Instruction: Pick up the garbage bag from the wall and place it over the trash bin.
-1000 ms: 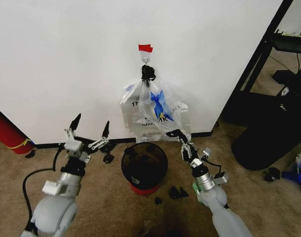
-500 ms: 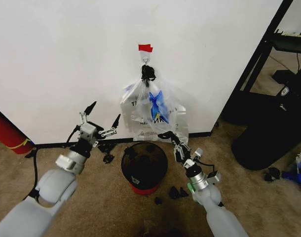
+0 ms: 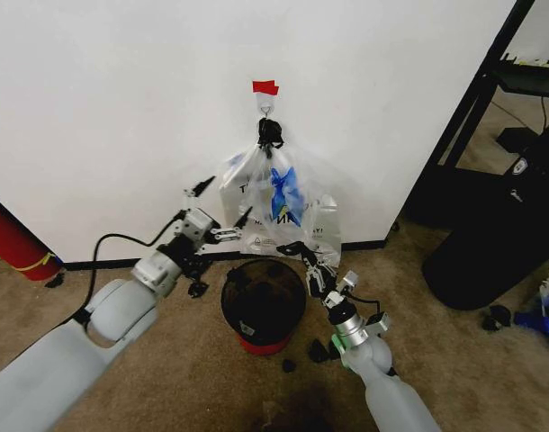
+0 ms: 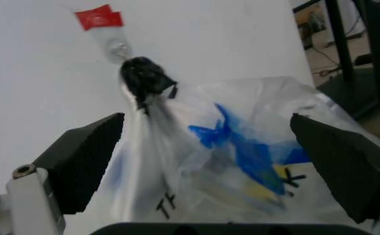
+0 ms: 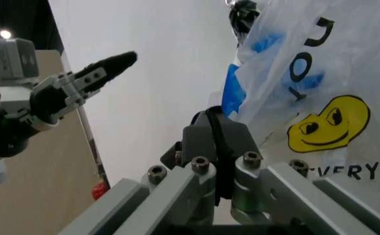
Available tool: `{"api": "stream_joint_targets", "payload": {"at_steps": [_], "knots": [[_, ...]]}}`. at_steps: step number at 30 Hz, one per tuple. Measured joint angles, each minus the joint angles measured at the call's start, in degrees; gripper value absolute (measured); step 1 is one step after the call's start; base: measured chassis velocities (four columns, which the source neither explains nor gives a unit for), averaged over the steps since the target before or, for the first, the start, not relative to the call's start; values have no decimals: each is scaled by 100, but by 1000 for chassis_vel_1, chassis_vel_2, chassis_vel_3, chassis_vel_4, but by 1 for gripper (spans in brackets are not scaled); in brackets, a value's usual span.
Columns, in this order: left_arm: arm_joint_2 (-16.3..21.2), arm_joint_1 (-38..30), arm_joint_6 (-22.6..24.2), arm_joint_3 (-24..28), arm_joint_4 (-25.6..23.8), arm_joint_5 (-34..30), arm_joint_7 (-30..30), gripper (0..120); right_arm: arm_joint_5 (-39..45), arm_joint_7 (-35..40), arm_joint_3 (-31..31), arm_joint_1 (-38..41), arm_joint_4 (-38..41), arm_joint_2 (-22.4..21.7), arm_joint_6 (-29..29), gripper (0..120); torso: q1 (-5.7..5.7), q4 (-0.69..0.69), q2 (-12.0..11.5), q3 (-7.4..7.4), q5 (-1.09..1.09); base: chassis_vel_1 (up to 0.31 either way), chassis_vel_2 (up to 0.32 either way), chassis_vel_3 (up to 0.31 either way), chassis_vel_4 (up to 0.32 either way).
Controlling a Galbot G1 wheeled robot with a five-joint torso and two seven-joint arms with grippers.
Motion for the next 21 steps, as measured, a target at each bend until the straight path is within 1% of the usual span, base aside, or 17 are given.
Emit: {"api": "stream_joint_targets", "payload": {"at_steps": [1, 2, 3, 5, 8, 9, 10, 12, 14, 17, 21], "knots": [[11, -218, 30, 232, 51, -51, -1, 100, -8, -1, -2, 10, -13, 13, 1, 0, 0, 0, 0, 0, 0, 0, 0, 0, 0], [11, -218, 30, 232, 51, -51, -1, 100, -8, -1, -2, 10, -13, 13, 1, 0, 0, 0, 0, 0, 0, 0, 0, 0, 0], [9, -509, 73, 491, 129, -74, 3, 100, -13, -2, -2, 22, -22, 24, 2, 0, 0, -1, 0, 0, -1, 0, 0, 0, 0], [-50, -898, 121, 850, 286, -50, 28, 100, -16, -2, 4, 25, -34, 45, 2, 0, 0, 1, 0, 0, 0, 0, 0, 0, 0], [-184, -1400, 155, 1318, 555, 43, 76, 100, -45, -5, 22, 22, -59, 60, 6, 0, 0, 0, 0, 0, 1, 0, 0, 0, 0], [-184, -1400, 155, 1318, 555, 43, 76, 100, -45, -5, 22, 22, -59, 60, 6, 0, 0, 0, 0, 0, 1, 0, 0, 0, 0], [-228, -1587, 179, 1516, 632, 50, 91, 100, -56, -10, 38, 15, -61, 64, 10, 0, 0, 1, 0, 0, 0, 0, 0, 0, 0], [-299, -1961, 262, 1915, 742, 29, 104, 100, -79, -17, 69, 9, -66, 73, 18, 0, 0, -3, 0, 0, -1, 0, 0, 0, 0], [-335, -2229, 367, 2188, 782, -43, 174, 100, -90, -21, 72, 27, -91, 87, 29, 0, 0, -2, 0, 0, 1, 0, 0, 0, 0], [-345, -2431, 549, 2352, 799, -43, 363, 100, -88, -21, 71, 54, -111, 95, 34, 0, 0, -1, 0, 0, 0, 0, 0, 0, 0], [-304, -2619, 816, 2452, 929, 544, 739, 100, -81, -21, 55, 77, -124, 92, 42, 0, 0, 0, 0, 0, -1, 0, 0, 0, 0]]}}
